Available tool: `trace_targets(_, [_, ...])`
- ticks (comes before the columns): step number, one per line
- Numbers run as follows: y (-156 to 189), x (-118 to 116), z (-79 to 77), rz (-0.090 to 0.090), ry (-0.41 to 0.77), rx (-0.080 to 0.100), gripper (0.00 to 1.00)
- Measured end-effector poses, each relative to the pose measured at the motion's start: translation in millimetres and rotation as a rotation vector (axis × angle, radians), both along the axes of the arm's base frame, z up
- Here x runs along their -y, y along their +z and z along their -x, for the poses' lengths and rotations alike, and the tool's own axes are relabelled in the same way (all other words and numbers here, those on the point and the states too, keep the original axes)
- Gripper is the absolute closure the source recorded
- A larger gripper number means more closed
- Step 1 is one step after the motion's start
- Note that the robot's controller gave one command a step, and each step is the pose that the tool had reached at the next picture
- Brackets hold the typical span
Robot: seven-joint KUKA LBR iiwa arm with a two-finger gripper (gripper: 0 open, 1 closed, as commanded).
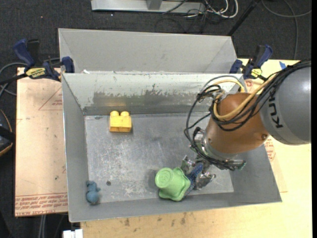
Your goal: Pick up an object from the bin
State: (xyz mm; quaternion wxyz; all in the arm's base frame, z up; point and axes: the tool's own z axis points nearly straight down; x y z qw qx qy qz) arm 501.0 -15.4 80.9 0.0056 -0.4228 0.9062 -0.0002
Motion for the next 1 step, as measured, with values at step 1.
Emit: trace_targets(1, [128.4, 0.2, -19.1, 0.003, -0.006, -0.001, 1.00])
